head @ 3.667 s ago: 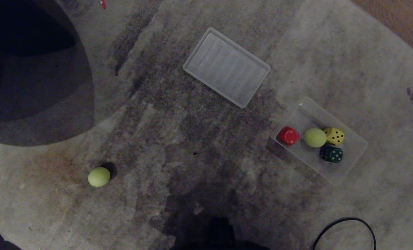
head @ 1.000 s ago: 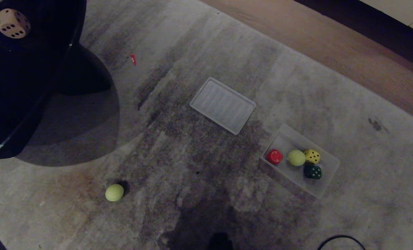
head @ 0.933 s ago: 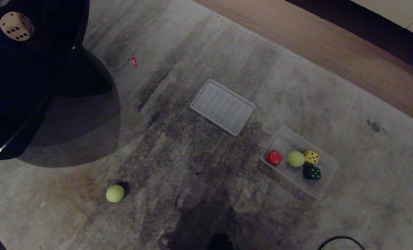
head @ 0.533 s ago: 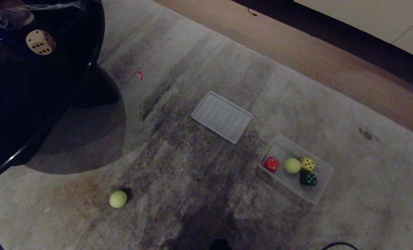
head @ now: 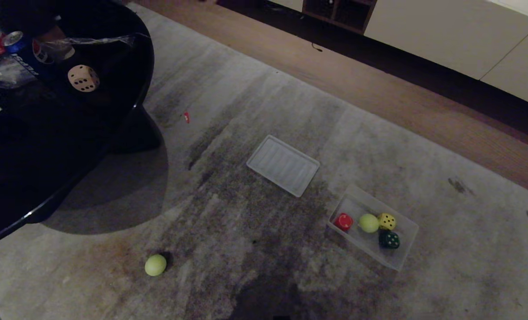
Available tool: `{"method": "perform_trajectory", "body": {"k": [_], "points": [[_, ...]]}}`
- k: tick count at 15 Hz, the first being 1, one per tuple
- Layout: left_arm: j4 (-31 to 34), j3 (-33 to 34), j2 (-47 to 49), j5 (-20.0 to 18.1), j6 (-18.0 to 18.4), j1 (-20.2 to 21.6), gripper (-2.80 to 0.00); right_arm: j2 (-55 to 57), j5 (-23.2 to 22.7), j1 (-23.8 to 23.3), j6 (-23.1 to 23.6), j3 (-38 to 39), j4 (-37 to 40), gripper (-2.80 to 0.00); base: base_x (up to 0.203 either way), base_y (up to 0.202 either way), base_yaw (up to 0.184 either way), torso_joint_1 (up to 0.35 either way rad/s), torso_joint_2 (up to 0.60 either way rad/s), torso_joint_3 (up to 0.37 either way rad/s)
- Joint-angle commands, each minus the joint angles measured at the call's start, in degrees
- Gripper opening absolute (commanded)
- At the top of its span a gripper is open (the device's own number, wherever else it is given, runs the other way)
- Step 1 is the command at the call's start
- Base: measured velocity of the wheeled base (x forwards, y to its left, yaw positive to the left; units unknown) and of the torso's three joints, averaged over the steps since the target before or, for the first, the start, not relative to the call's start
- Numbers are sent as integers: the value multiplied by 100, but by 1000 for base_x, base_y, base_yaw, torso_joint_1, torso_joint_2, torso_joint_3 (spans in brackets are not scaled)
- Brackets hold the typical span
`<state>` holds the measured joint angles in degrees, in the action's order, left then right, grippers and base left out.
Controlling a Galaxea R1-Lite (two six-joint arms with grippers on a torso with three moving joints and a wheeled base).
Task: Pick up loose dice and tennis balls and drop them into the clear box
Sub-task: Pick up the ball on the floor
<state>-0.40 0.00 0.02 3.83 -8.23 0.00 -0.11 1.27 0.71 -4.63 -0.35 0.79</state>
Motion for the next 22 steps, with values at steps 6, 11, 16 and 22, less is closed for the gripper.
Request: {"method": "perform_trajectory", "body": {"k": [6,11,16,22], "points": [[-4,9,6,4,-3,0,-280,11,-4,0,-3,0,0,-280,0,0,0,3,0,203],[-4,9,6,4,-3,0,-280,11,1,6,-4,0,0,-280,0,0,0,1,2,202],[-4,9,6,4,-12,0,-280,11,4,0,-3,0,0,-280,0,0,0,2,3,203],[-4,9,6,4,-5,0,-280,11,-4,0,-3,0,0,-280,0,0,0,3,2,202]]}}
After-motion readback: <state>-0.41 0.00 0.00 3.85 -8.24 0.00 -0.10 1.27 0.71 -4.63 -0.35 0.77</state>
